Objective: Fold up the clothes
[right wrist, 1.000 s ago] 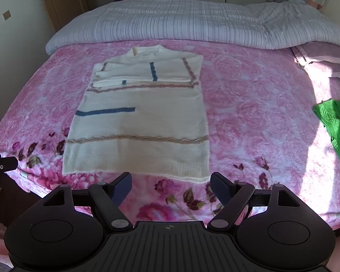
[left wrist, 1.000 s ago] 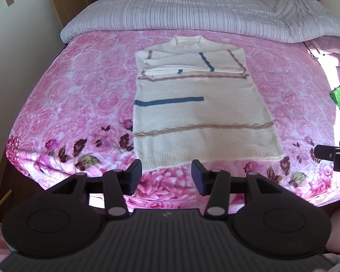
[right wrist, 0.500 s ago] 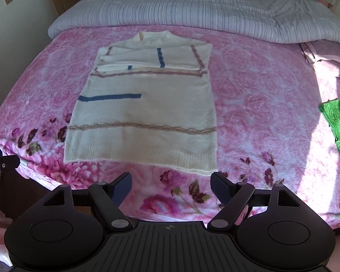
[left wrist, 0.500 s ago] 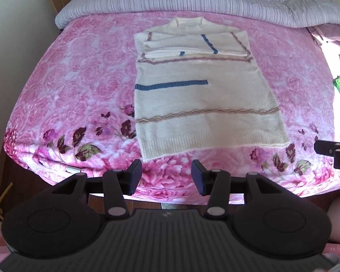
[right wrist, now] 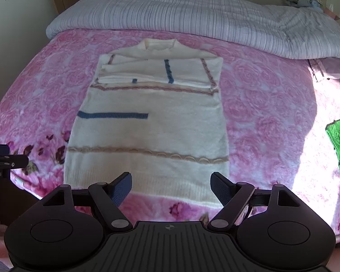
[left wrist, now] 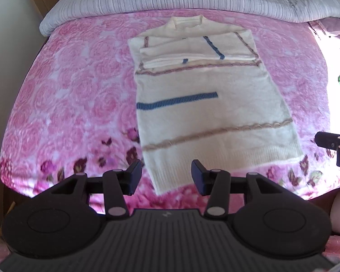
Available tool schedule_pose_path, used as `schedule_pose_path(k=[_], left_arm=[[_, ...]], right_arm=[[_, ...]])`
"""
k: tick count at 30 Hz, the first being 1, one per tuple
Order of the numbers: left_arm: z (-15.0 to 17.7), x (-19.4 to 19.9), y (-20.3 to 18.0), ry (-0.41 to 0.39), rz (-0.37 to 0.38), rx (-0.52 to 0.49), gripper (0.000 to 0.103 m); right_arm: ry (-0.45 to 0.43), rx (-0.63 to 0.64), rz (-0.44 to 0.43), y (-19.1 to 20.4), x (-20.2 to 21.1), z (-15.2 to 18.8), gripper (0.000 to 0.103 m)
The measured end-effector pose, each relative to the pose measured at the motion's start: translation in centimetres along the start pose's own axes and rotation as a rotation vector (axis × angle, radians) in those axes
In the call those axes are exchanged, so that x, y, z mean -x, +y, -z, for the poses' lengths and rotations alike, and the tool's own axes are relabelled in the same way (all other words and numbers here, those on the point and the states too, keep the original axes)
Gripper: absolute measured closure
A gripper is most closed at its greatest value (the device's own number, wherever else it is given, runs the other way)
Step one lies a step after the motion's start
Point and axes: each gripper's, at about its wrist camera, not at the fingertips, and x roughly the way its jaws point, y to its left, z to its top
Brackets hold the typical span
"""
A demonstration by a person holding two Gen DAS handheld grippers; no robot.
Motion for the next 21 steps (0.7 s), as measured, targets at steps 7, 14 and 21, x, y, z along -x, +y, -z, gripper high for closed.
schedule_pose_path(k=[7, 14, 21], left_arm=[[-2.5, -1.9, 1.9, -0.008, 0.038, -0.022, 0.058], [-2.6, -4.3, 4.3, 0.01, 0.114, 0.034, 0.058], [-1.8, -5.8, 4.7, 0.028, 0.119, 0.109, 0.058]], right_arm=[[0.01, -0.041, 0.021, 0.9, -1.7, -2.7, 0.024], [0.066, -0.109, -0.019, 1.0, -4.1, -3.5, 0.024], [0.081, -0.115, -0.013, -1.6, -5.6, -4.6, 0.024]])
